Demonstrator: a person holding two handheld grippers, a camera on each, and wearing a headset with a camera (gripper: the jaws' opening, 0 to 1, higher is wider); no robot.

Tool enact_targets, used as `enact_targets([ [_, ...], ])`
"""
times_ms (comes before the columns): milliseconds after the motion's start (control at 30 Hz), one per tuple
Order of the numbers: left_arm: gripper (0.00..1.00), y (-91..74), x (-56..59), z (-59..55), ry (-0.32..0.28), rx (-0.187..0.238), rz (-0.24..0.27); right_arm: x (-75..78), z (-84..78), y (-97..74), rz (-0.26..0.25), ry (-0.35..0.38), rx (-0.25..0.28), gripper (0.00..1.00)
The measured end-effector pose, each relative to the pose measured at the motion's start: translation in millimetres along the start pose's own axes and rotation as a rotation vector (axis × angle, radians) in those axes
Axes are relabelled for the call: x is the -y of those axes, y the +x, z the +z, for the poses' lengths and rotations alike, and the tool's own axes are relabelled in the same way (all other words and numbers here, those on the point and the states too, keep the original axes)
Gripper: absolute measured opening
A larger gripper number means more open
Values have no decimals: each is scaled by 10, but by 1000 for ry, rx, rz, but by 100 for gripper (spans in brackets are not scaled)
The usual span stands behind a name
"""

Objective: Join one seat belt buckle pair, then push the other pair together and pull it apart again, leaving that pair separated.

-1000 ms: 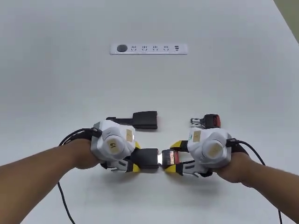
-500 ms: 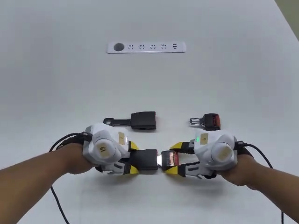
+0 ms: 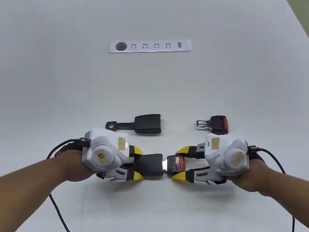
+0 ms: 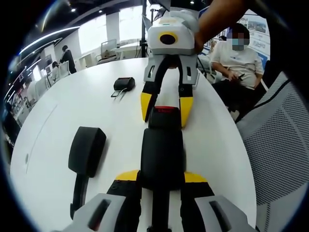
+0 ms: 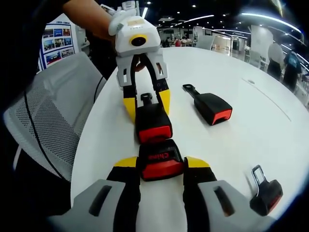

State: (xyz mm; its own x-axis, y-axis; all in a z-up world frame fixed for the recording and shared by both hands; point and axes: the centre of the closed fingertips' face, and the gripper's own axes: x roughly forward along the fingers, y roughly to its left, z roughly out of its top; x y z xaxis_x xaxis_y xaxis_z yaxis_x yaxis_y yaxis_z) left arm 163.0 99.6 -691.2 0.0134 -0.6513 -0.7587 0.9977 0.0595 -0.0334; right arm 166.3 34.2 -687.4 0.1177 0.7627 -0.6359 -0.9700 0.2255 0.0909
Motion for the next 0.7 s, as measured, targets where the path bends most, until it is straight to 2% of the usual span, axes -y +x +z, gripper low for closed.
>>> enact_targets([
  [333,31,-1,-7,-3,-6,13,-4,-20,13,-17,1,12,18,32],
  [700,32,5,-7,-7,-2,-16,-2,-28,21,-7,-8,11,5,33],
])
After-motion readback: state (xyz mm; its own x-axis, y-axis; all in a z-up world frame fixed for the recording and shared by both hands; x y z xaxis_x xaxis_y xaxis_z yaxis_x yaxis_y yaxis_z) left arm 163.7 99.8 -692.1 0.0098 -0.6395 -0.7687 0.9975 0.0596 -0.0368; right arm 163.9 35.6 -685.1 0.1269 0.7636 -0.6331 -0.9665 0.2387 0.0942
